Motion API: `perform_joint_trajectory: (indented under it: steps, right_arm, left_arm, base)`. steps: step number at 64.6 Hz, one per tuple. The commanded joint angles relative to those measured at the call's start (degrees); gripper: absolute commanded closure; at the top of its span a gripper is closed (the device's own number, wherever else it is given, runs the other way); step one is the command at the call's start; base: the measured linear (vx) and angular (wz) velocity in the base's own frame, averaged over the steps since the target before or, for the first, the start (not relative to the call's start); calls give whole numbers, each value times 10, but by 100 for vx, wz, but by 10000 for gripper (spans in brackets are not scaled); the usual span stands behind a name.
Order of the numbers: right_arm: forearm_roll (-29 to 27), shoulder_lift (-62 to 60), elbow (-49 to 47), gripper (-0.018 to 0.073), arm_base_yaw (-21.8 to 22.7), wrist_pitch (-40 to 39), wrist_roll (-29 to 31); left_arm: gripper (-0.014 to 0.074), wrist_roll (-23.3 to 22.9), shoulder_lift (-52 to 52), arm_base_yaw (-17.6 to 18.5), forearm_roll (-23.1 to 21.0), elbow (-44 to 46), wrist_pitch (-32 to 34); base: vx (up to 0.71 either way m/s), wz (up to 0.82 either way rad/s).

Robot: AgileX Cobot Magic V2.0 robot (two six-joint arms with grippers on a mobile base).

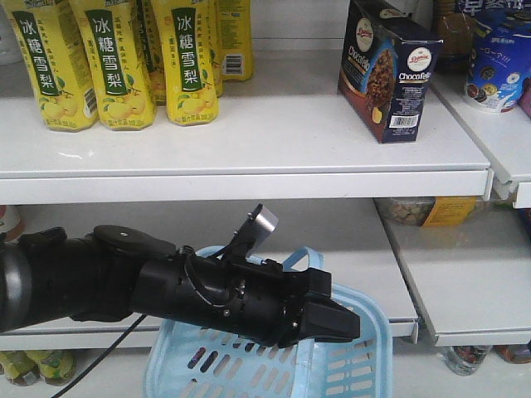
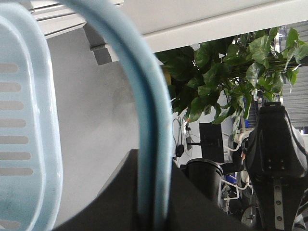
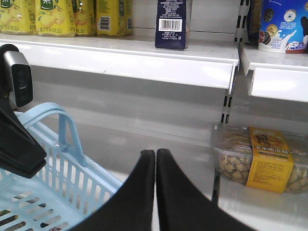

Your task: Left arm holds basket, right arm returns cookies

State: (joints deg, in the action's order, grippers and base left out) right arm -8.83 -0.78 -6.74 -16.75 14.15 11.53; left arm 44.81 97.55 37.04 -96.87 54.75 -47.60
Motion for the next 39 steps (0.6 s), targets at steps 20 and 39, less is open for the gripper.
perform_joint_trajectory:
  steps: [20, 39]
  right_arm:
    - [3, -4, -14, 567, 1, -42, 3]
    - [3, -4, -14, 567, 1, -42, 3]
  left_arm:
    - [603, 9, -33, 0, -44, 14, -24]
    - [603, 39, -202, 29, -49, -84, 81]
  base:
    - [0, 0]
    - [0, 0]
